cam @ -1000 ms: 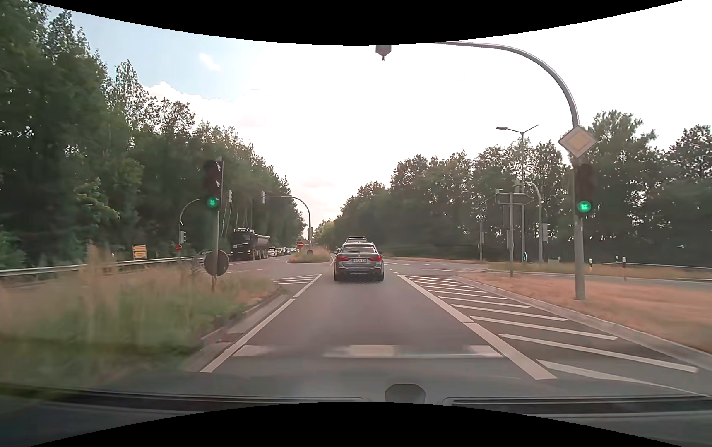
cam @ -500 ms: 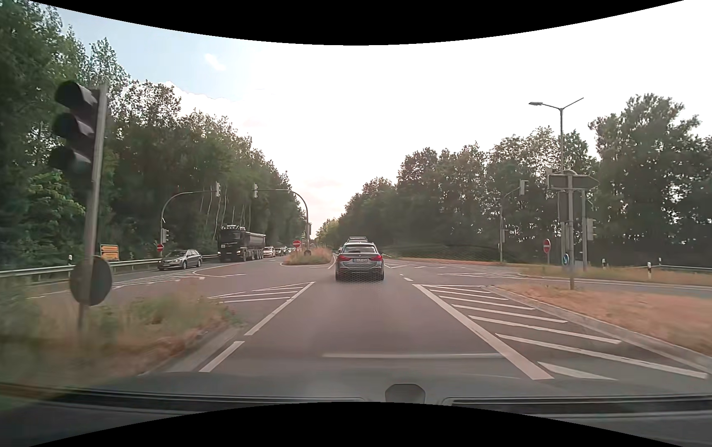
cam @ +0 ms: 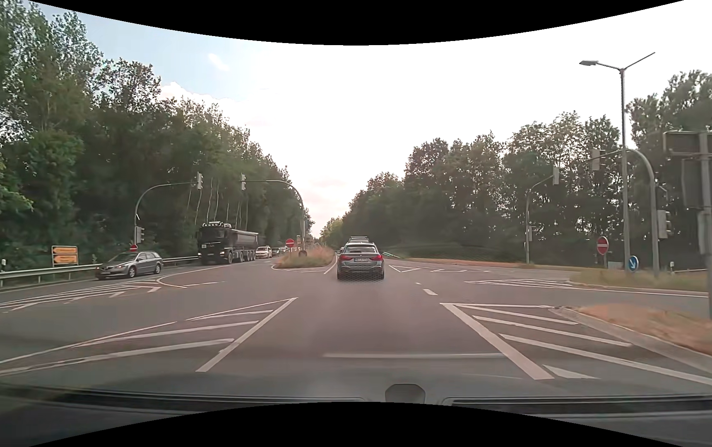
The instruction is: Follow the waypoints while adhering to traffic rules and regulations
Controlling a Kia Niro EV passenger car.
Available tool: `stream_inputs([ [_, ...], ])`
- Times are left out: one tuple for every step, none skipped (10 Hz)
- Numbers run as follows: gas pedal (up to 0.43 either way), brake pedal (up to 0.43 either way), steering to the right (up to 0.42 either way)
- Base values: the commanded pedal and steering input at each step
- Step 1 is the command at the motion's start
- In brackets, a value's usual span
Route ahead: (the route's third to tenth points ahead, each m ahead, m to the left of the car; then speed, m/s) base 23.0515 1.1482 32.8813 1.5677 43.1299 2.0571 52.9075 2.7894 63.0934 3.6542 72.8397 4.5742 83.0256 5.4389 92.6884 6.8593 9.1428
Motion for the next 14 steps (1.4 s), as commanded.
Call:
stream_inputs([
  [0.228,0.0,-0.017],
  [0.228,0.0,-0.017],
  [0.228,0.0,-0.017],
  [0.228,0.0,-0.015],
  [0.228,0.0,-0.013],
  [0.228,0.0,-0.012],
  [0.228,0.0,-0.012],
  [0.228,0.0,-0.012],
  [0.228,0.0,-0.012],
  [0.228,0.0,-0.012],
  [0.228,0.0,-0.012],
  [0.228,0.0,-0.012],
  [0.228,0.0,-0.012],
  [0.228,0.0,-0.012],
])
